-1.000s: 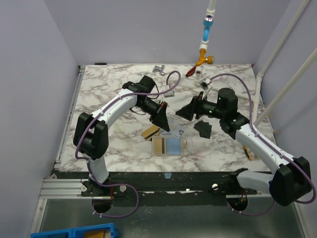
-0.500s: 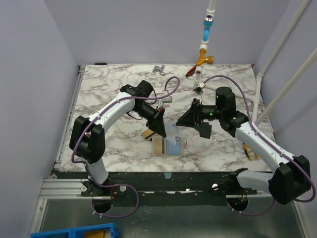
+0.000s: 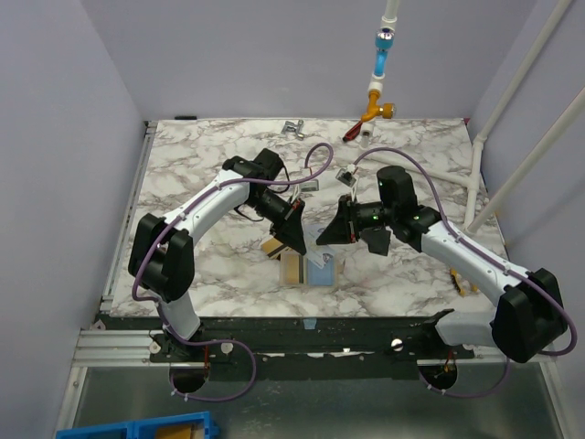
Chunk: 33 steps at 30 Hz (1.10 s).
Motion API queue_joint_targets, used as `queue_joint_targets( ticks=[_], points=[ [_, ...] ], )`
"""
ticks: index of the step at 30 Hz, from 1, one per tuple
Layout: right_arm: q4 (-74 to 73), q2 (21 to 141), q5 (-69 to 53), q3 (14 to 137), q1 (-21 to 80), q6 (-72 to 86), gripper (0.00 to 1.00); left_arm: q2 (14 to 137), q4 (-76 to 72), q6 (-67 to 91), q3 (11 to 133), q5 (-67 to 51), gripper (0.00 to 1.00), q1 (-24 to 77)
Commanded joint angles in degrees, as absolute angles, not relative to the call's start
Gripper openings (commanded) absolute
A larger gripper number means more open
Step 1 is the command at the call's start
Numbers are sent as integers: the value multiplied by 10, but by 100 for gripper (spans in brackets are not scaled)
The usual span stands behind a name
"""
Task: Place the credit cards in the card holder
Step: Insert the credit card into the card holder.
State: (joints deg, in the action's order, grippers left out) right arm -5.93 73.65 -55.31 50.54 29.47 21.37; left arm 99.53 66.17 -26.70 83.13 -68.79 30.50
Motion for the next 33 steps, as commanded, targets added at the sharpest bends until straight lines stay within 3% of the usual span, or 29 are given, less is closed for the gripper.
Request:
queue_joint_targets(
  ticks=[1,3,12,18,24,33],
  points=[
    [-53,732,-578,499,299,220,9,998,674,-286,853,-681,0,308],
    [-47,731,-579,494,299,227,1,1000,674,-284,856,-677,0,308],
    [-12,724,-589,464,314,262,4,1009,664,-263,881,-664,0,307],
    [-12,720,-568,454,321,268,1,1011,659,-258,877,-659,0,308],
    [-62,726,-413,427,320,294,1,981,591,-210,834,-601,31,306],
    [-106,740,-206,326,321,377,1,988,484,-143,728,-394,30,306]
  ],
)
